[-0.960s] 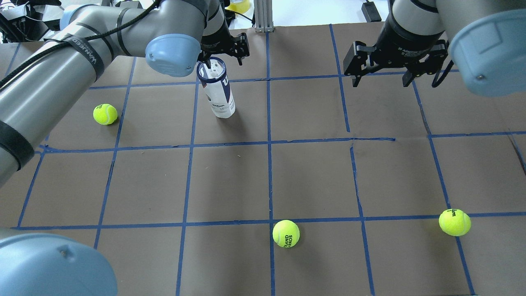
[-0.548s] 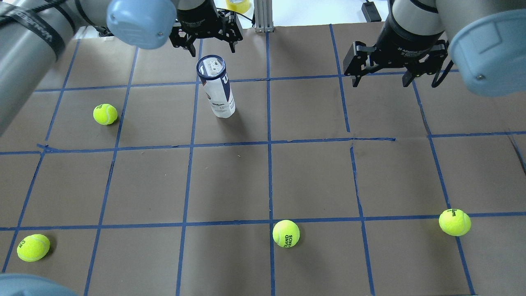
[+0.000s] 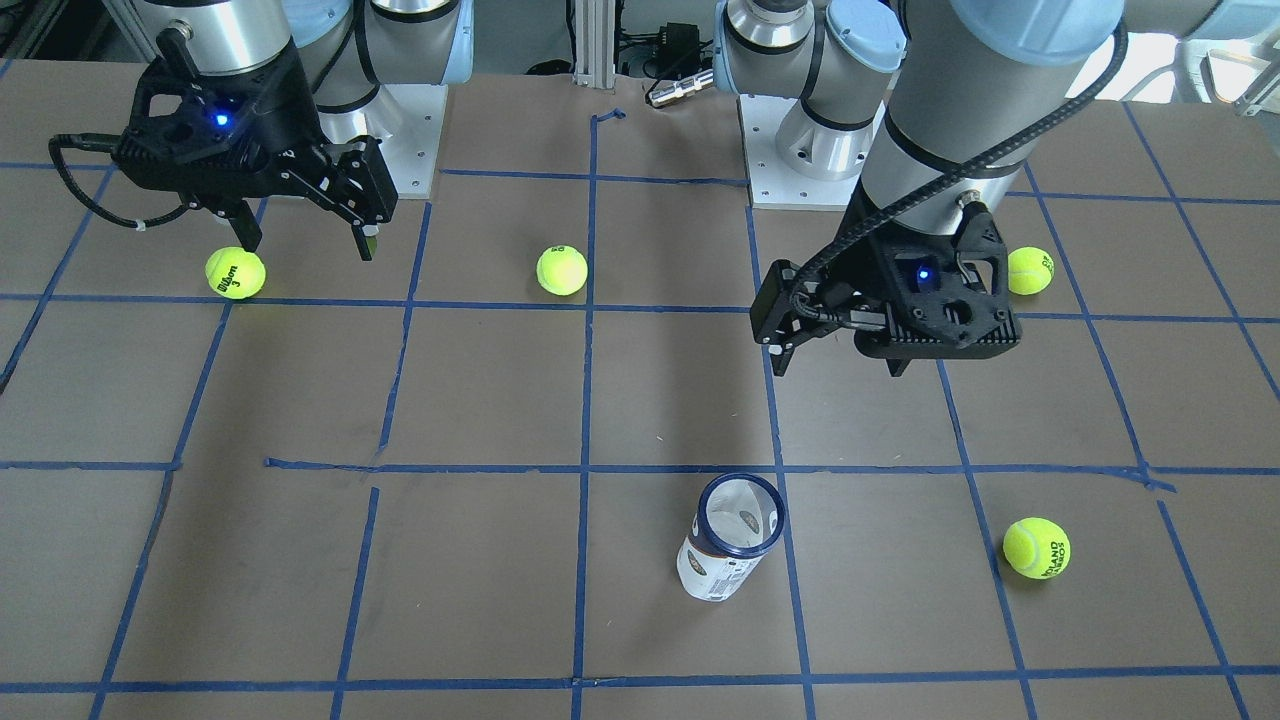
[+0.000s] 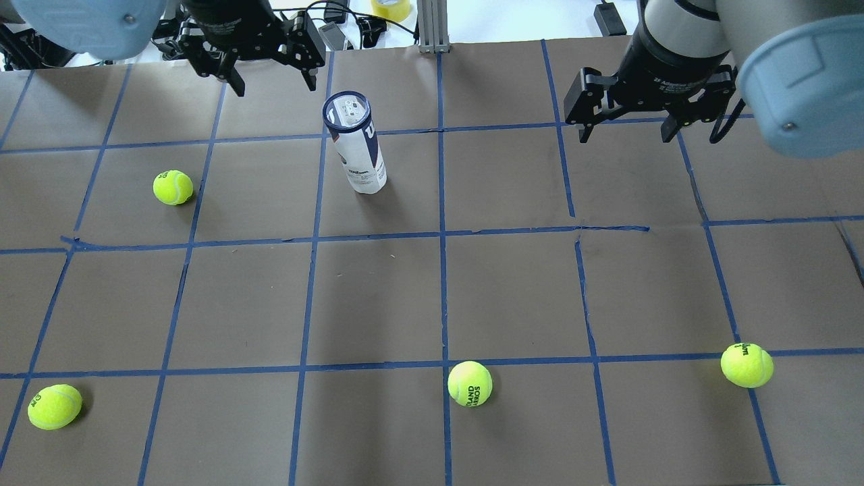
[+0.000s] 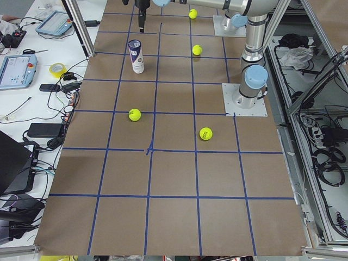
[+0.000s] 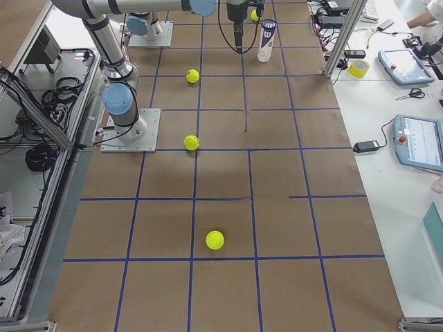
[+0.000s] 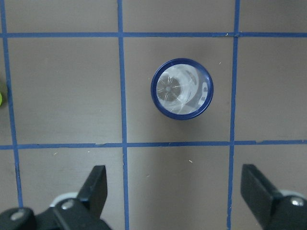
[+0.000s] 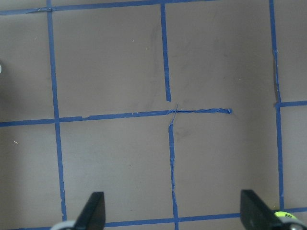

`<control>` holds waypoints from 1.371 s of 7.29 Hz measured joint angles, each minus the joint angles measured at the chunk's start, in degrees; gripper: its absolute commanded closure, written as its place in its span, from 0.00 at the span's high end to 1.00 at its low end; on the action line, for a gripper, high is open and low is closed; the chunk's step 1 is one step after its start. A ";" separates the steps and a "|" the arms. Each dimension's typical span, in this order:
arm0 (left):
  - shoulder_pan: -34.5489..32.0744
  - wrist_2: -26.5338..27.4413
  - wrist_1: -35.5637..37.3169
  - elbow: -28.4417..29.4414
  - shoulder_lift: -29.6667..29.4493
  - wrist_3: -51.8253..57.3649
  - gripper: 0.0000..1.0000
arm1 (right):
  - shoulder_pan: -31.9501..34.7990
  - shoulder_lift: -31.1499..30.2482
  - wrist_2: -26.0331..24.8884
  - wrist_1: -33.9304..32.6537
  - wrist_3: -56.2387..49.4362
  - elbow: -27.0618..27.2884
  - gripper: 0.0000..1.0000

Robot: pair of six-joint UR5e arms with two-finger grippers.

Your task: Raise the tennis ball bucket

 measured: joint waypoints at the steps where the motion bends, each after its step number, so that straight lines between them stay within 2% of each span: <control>1: 1.08 -0.02 1.23 -2.98 1.63 0.18 1.00 | 0.00 0.00 0.01 0.00 -0.02 0.00 1.00; 3: 2.65 0.26 1.78 -7.10 4.92 2.75 1.00 | 0.00 0.06 0.07 0.04 -0.05 0.00 1.00; 6: 5.16 0.38 -2.98 -8.35 9.19 6.50 1.00 | 0.03 0.07 0.05 0.00 -0.07 0.00 1.00; 10: 6.11 0.42 -4.32 -9.68 10.20 6.75 1.00 | 0.02 0.00 0.06 0.08 -0.07 0.00 1.00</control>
